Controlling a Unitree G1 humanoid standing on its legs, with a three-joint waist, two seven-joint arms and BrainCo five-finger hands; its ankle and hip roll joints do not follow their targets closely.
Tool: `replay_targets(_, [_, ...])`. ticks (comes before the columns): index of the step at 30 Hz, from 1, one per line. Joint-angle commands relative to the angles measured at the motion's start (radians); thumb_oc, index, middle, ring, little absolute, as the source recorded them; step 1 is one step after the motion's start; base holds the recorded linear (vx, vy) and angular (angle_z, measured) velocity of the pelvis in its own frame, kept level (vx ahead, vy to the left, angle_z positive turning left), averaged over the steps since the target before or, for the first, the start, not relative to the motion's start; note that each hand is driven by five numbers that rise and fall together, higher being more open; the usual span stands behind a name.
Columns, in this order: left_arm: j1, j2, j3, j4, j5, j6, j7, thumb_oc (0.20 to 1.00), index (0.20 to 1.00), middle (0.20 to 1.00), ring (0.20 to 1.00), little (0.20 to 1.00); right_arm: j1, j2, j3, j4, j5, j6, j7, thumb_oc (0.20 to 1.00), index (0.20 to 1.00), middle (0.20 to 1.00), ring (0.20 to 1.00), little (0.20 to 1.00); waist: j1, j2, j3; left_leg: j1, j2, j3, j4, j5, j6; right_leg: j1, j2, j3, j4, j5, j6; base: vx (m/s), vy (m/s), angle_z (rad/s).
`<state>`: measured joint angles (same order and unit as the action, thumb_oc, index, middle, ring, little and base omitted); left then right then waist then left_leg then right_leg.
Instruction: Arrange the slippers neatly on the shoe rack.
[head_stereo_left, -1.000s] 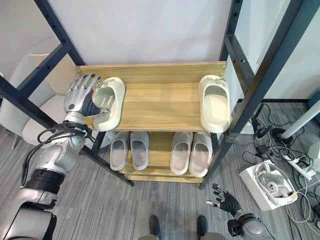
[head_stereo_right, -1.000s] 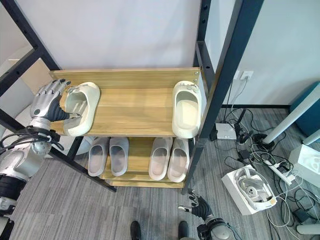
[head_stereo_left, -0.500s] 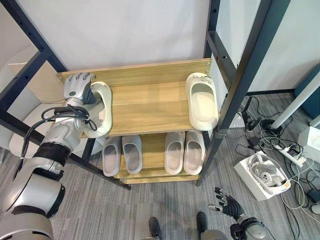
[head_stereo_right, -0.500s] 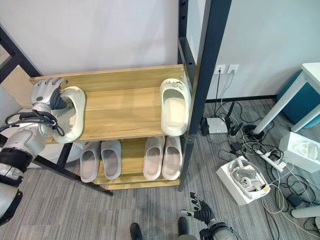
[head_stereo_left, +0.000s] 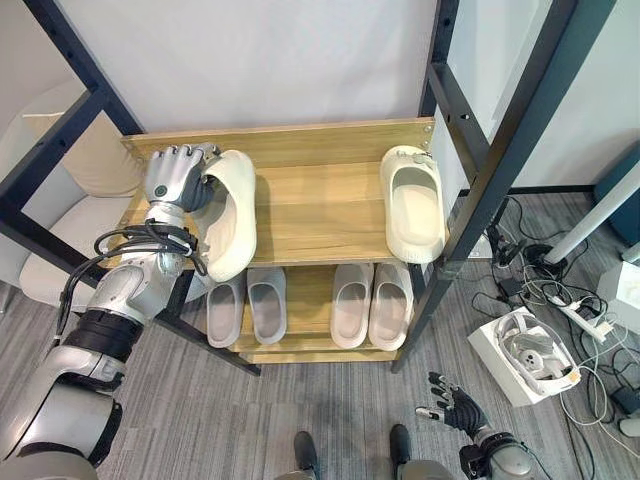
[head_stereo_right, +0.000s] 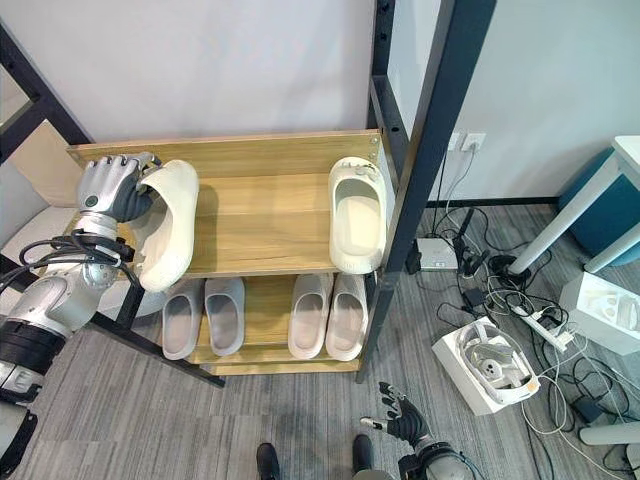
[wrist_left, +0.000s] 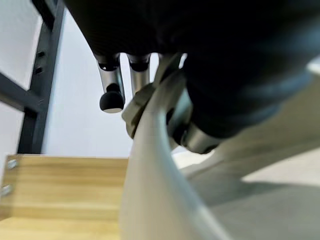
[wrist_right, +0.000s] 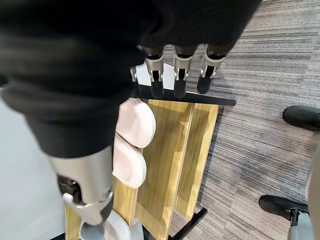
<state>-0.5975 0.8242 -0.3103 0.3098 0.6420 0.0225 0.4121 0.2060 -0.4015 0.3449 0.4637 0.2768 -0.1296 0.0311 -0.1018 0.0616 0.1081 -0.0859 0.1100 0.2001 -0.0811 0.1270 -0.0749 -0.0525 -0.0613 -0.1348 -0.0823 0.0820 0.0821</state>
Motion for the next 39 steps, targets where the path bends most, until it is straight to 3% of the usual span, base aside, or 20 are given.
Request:
replay_targets(1, [-0.156,0.020,0.043,0.056,0.032,-0.036,0.072,0.200,0.200,0.200,0.200,0.200,-0.026,0.017,0.026,-0.055,0.025,-0.057,-0.007,1.000,1.000,1.000,1.000,1.000,-0.005,-0.042,0.011,0.117,-0.073,0.011,-0.006,-0.169,0.012,0.030,-0.030,-0.026,0.010,-0.087,0.086,0.00,0.000,0.00])
replay_targets(6, [-0.245,-0.017,-0.037,0.070,0.052,-0.036,0.041,0.200,0.200,0.200,0.200,0.200,-0.021,0.009,0.021,-0.061,0.031,-0.053,-0.008,1.000,1.000,1.000,1.000,1.000,-0.018,-0.038,0.010,0.120,-0.072,0.016,-0.006,-0.169,0.013,0.028,-0.028,-0.020,0.012,-0.086,0.087,0.00,-0.013,-0.01])
replay_targets(8, [-0.315,-0.054,-0.109,0.124,0.063,-0.028,0.018,0.200,0.200,0.200,0.200,0.200,-0.015,-0.003,0.014,-0.072,0.030,-0.050,-0.009,1.000,1.000,1.000,1.000,1.000,-0.032,-0.035,0.011,0.121,-0.071,0.021,-0.006,-0.169,0.014,0.023,-0.027,-0.014,0.017,-0.087,0.087,0.01,-0.031,-0.02])
replay_targets(17, [-0.455,-0.147,-0.248,0.322,0.093,0.017,-0.032,0.200,0.200,0.200,0.200,0.200,0.003,-0.025,-0.004,-0.096,0.032,-0.047,-0.023,1.000,1.000,1.000,1.000,1.000,-0.068,-0.030,0.018,0.122,-0.067,0.042,-0.006,-0.169,0.015,0.006,-0.023,0.004,0.026,-0.086,0.088,0.00,-0.015,-0.08])
replay_targets(34, [-0.611,-0.290,-0.331,0.642,0.034,0.068,-0.014,0.200,0.200,0.200,0.200,0.200,0.015,-0.034,0.004,-0.097,0.030,-0.050,-0.035,1.000,1.000,1.000,1.000,1.000,-0.102,-0.033,0.006,0.133,-0.063,0.056,-0.006,-0.171,0.015,0.007,-0.019,0.016,0.024,-0.087,0.088,0.01,-0.005,-0.05])
replay_targets(35, [-0.625,-0.300,-0.340,0.670,0.033,0.072,-0.012,0.429,0.429,0.429,0.429,0.429,0.013,-0.034,0.009,-0.098,0.030,-0.050,-0.035,1.000,1.000,1.000,1.000,1.000,-0.104,-0.033,0.005,0.133,-0.063,0.057,-0.006,-0.171,0.015,0.007,-0.019,0.016,0.024,-0.085,0.088,0.00,0.000,0.00])
replay_targets(36, [-0.634,-0.304,-0.347,0.672,0.031,0.072,-0.013,1.000,1.000,1.000,1.000,1.000,0.012,-0.035,0.012,-0.098,0.030,-0.050,-0.036,1.000,1.000,1.000,1.000,1.000,-0.104,-0.032,0.005,0.133,-0.063,0.056,-0.006,-0.171,0.015,0.006,-0.019,0.016,0.025,-0.085,0.088,0.00,0.000,0.00])
replay_targets(39, [-0.635,-0.298,-0.347,0.668,0.039,0.073,-0.012,1.000,1.000,1.000,1.000,1.000,0.010,-0.032,0.011,-0.094,0.029,-0.051,-0.037,1.000,1.000,1.000,1.000,1.000,-0.103,-0.032,0.006,0.132,-0.064,0.055,-0.006,-0.171,0.015,0.006,-0.019,0.015,0.025,-0.085,0.089,0.00,0.000,0.00])
